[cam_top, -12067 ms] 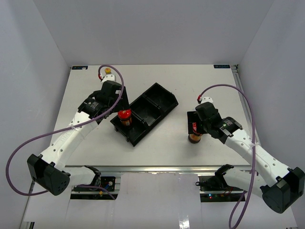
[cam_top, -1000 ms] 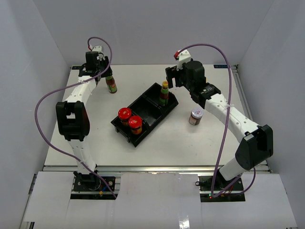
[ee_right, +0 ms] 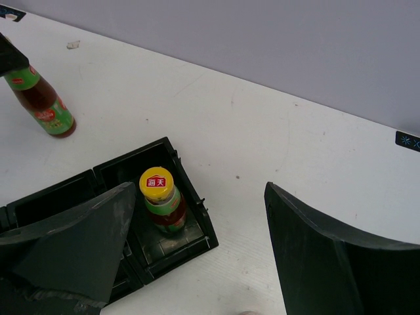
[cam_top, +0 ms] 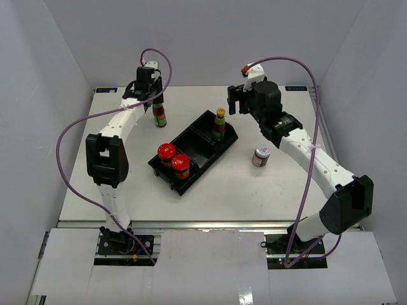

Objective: Organize the condiment bottles

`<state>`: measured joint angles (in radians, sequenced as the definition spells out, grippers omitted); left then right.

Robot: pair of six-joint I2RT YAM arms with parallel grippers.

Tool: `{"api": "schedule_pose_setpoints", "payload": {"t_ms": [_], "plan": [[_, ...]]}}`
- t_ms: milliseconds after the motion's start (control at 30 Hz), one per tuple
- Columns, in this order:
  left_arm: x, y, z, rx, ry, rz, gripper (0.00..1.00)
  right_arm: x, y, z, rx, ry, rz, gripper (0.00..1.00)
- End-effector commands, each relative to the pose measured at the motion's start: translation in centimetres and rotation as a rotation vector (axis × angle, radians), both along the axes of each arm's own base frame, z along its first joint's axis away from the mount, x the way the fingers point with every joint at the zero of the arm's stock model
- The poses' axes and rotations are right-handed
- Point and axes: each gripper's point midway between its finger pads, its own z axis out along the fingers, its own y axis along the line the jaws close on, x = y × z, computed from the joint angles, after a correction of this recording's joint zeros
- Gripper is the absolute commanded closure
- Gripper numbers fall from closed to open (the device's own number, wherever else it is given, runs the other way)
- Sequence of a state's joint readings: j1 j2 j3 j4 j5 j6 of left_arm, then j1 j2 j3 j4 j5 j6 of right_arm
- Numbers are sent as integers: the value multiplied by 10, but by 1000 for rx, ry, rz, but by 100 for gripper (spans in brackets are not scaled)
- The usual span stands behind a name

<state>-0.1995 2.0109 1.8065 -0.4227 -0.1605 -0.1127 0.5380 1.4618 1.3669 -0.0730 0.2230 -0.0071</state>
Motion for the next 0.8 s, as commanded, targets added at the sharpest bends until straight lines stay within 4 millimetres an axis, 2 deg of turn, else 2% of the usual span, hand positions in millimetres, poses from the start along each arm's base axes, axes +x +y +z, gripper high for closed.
{"api": "schedule_pose_setpoints", "payload": {"t_ms": [0,233,433,767], "plan": [[-2,-5,74,-25,-145,3,100,-8,-9,22,48,-46,-28,14],[-9,-20,104,-34,-190,-22,100,-14,-18,22,59,-46,-53,14],[-13,-28,120,-37,-217,-34,100,-19,-23,18,59,-41,-62,15],[-30,-47,155,-82,-292,-80,100,-24,-30,19,63,-43,-78,15]]}}
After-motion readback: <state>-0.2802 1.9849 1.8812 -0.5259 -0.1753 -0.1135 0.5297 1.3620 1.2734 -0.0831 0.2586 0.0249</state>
